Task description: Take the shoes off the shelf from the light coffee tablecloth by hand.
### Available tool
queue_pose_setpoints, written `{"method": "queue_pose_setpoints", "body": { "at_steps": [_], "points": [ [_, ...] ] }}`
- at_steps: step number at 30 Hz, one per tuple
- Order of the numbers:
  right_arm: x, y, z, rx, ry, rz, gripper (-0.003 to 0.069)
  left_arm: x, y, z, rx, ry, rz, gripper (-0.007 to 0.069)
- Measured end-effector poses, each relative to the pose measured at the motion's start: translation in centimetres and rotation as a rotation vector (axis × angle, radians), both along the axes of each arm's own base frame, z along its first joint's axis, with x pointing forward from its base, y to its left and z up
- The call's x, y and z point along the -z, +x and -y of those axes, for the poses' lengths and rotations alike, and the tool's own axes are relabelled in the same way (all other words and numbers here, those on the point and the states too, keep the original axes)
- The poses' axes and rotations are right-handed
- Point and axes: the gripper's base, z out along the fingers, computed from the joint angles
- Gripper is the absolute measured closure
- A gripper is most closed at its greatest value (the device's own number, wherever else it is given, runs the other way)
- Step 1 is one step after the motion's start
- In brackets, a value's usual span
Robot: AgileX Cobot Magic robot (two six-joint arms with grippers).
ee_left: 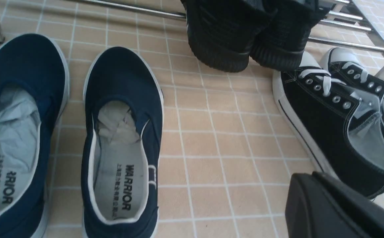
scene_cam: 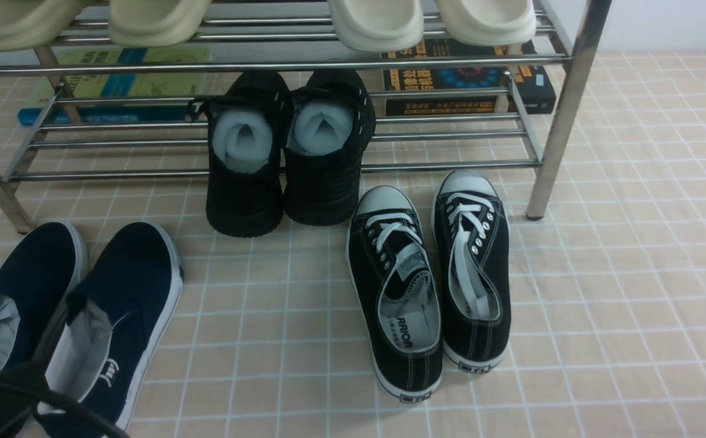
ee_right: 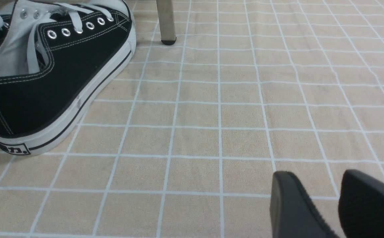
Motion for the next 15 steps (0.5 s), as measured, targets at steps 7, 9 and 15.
{"method": "queue_pose_setpoints", "body": {
  "at_steps": [7,9,15],
  "points": [
    [0.0,0.0,0.0,0.000,-0.002,0.000,0.0420,0.5,0.1,-0.5,-0.029,0.070,0.005,0.0617],
    [0.0,0.0,0.0,0.000,-0.002,0.000,0.0420,0.4,0.2,-0.7,-0.042,0.094,0.019,0.0615],
    [0.0,0.0,0.0,0.000,-0.002,0.000,0.0420,0.4,0.6,-1.2,-0.082,0.136,0.068,0.0609]
  ]
}}
